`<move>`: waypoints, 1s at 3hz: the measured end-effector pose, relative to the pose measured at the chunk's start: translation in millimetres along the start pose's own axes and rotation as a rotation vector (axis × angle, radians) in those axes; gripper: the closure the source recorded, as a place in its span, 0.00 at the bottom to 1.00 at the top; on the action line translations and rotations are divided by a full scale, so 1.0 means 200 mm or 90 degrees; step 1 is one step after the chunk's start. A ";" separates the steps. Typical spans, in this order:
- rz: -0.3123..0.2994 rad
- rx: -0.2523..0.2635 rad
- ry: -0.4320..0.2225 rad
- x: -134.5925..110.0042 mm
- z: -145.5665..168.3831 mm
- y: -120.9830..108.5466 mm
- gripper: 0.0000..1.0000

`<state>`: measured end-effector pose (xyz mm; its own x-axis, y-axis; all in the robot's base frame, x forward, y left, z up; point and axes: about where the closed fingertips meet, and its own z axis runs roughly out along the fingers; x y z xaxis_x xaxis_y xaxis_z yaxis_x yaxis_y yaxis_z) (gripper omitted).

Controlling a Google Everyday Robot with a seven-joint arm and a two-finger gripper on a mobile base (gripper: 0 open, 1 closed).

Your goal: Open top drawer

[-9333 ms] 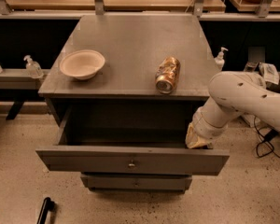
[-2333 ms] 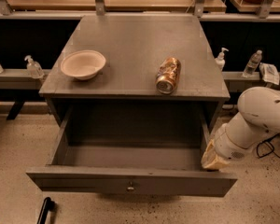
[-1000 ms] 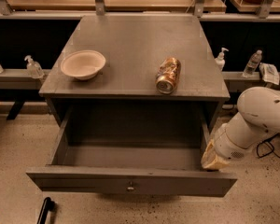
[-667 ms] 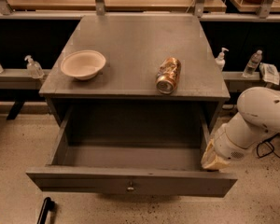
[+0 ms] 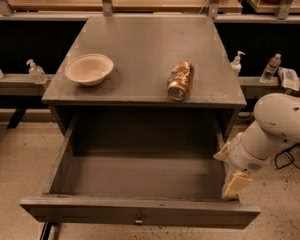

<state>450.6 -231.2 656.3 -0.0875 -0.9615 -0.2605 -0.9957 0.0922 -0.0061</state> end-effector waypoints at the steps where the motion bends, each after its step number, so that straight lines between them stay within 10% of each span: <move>1: -0.014 0.009 0.009 -0.03 -0.07 0.02 0.00; 3: -0.032 0.000 -0.002 -0.03 -0.07 0.01 0.00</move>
Offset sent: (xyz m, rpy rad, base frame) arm -0.0041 0.0042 0.0230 -0.0270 -0.0321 0.0268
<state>448.5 -228.8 672.2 -0.0380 -0.9642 -0.2623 -0.9988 0.0447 -0.0194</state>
